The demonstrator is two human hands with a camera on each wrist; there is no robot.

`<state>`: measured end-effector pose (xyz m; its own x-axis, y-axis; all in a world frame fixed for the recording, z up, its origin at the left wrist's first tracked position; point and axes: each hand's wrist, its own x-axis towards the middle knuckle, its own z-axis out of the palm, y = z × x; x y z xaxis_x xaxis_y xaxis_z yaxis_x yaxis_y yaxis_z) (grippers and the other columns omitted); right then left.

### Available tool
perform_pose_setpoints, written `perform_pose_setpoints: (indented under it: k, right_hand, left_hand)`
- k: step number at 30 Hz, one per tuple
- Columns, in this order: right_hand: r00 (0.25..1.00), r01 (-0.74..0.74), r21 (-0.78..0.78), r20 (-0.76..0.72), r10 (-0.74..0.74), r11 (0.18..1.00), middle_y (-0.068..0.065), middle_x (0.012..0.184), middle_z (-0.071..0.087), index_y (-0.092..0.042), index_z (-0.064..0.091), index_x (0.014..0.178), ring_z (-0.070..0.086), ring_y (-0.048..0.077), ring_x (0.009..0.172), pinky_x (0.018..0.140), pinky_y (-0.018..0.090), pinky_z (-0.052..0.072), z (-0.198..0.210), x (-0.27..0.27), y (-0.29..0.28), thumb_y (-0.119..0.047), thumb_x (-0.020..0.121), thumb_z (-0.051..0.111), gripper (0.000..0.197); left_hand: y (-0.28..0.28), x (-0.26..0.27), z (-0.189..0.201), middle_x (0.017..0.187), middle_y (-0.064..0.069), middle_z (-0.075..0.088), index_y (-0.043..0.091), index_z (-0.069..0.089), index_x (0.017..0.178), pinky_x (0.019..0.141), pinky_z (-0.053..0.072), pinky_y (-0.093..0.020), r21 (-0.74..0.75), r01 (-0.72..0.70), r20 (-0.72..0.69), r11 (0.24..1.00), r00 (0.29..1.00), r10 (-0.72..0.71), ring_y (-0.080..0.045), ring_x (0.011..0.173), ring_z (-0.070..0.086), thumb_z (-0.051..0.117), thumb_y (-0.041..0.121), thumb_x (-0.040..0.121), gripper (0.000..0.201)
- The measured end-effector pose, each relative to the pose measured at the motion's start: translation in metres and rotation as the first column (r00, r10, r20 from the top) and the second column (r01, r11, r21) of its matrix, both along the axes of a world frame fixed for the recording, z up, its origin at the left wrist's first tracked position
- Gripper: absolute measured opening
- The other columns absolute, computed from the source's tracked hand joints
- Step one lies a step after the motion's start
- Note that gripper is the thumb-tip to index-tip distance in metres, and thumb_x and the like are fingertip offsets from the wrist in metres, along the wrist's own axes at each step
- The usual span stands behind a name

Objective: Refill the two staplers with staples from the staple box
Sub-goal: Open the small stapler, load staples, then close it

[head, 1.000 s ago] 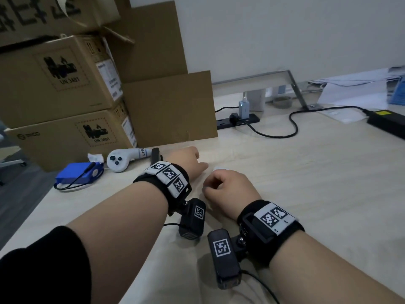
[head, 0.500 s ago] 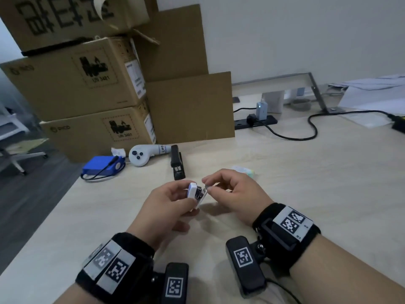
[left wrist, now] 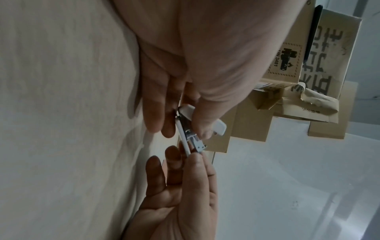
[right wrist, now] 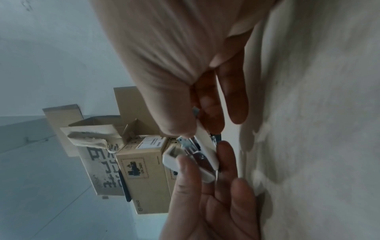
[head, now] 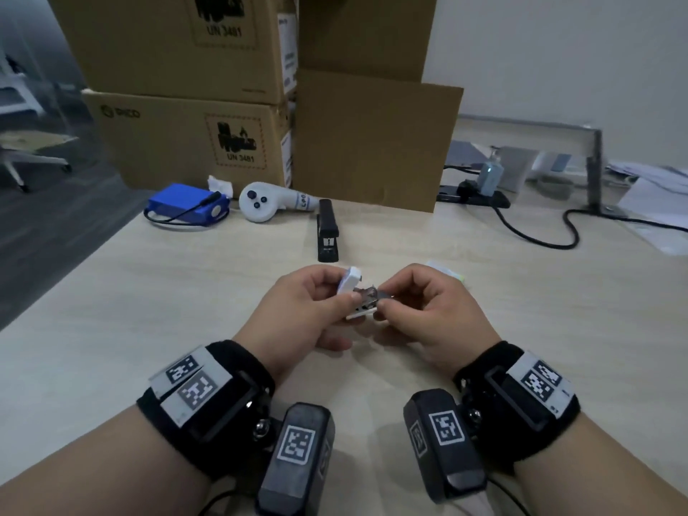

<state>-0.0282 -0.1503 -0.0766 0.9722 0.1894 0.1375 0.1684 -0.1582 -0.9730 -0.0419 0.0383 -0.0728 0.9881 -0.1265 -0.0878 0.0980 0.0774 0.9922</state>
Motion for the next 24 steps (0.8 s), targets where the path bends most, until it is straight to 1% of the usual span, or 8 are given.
perform_pose_setpoints:
  k: [4,7,9,12,15,17,20,24]
  right_hand:
    - [1.0,0.027,0.029,-0.015,-0.026,0.999,0.029,0.083,0.071,-0.007,0.067,0.079,0.071,0.033,0.069,0.068,0.055,0.063,-0.0018,0.0021,0.0005,0.002,0.084,0.071,0.011]
    - [0.999,0.028,0.029,-0.019,-0.027,0.999,0.035,0.083,0.067,-0.007,0.065,0.078,0.066,0.038,0.068,0.068,0.057,0.059,-0.0019,0.0019,0.0008,0.007,0.083,0.07,0.016]
    - [1.0,0.017,0.009,-0.006,-0.017,1.0,0.033,0.081,0.067,-0.006,0.063,0.077,0.066,0.035,0.067,0.067,0.054,0.059,-0.0032,0.0021,0.001,0.006,0.079,0.072,0.014]
    - [1.0,0.007,-0.012,0.016,-0.007,1.0,0.019,0.073,0.069,-0.006,0.064,0.078,0.065,0.03,0.064,0.064,0.054,0.058,-0.0037,0.0016,0.0004,0.003,0.078,0.071,0.012]
    - [0.996,0.03,-0.076,0.084,-0.023,0.997,-0.006,0.071,0.069,-0.014,0.069,0.079,0.06,0.012,0.061,0.058,0.033,0.05,-0.0016,0.0026,-0.0034,-0.005,0.078,0.074,0.01]
    - [0.99,0.058,-0.084,0.131,-0.046,0.995,-0.012,0.073,0.068,-0.018,0.071,0.083,0.058,0.002,0.063,0.059,0.019,0.045,-0.0001,0.004,-0.0056,-0.007,0.081,0.075,0.012]
    - [0.988,0.063,-0.01,0.143,-0.061,0.998,-0.014,0.076,0.069,-0.023,0.073,0.094,0.06,0.002,0.068,0.064,0.017,0.045,0.0022,0.004,-0.0052,-0.009,0.083,0.075,0.017]
    - [0.983,0.05,0.052,0.173,-0.059,0.997,0.003,0.083,0.077,-0.019,0.076,0.092,0.066,0.008,0.072,0.068,0.021,0.051,0.0056,-0.0004,-0.0014,-0.002,0.087,0.071,0.019]
  left_hand:
    - [0.0001,0.0017,-0.0002,0.106,-0.008,0.08,0.013,0.065,0.109,0.065,0.062,-0.036,-0.091,-0.018,-0.014,0.996,1.0,0.017,-0.03,0.093,0.077,0.065,0.01,0.096,0.013]
    - [0.0001,0.0034,0.0022,0.111,-0.01,0.078,0.014,0.061,0.108,0.068,0.063,-0.036,-0.24,-0.077,-0.064,0.968,0.996,0.064,-0.031,0.092,0.078,0.061,0.014,0.098,0.01]
    - [0.0007,0.0045,0.0043,0.115,-0.012,0.077,0.014,0.058,0.113,0.067,0.063,-0.036,-0.349,-0.1,-0.096,0.932,0.993,0.07,-0.03,0.095,0.077,0.053,0.015,0.103,0.011]
    - [0.0014,0.0052,0.0047,0.117,-0.015,0.076,0.013,0.056,0.122,0.062,0.062,-0.034,-0.436,-0.1,-0.113,0.894,0.992,0.056,-0.03,0.098,0.076,0.049,0.016,0.105,0.018]
    - [0.0023,0.0061,0.0027,0.115,-0.013,0.077,0.013,0.058,0.118,0.064,0.063,-0.037,-0.424,-0.059,-0.093,0.904,0.995,0.022,-0.03,0.093,0.076,0.051,0.021,0.104,0.017]
    - [0.0021,0.0054,0.0019,0.111,-0.012,0.078,0.011,0.06,0.115,0.067,0.062,-0.038,-0.377,-0.018,-0.074,0.926,0.997,-0.01,-0.027,0.084,0.076,0.054,0.026,0.102,0.02]
    - [0.0003,0.004,0.0012,0.104,-0.012,0.078,0.009,0.062,0.118,0.056,0.06,-0.033,-0.32,0.025,-0.055,0.947,0.997,-0.045,-0.026,0.075,0.075,0.058,0.027,0.099,0.026]
    - [-0.0009,0.0037,0.0,0.109,-0.016,0.077,0.013,0.066,0.119,0.06,0.058,-0.036,-0.25,0.058,-0.041,0.966,0.997,-0.071,-0.031,0.082,0.075,0.06,0.027,0.098,0.026]
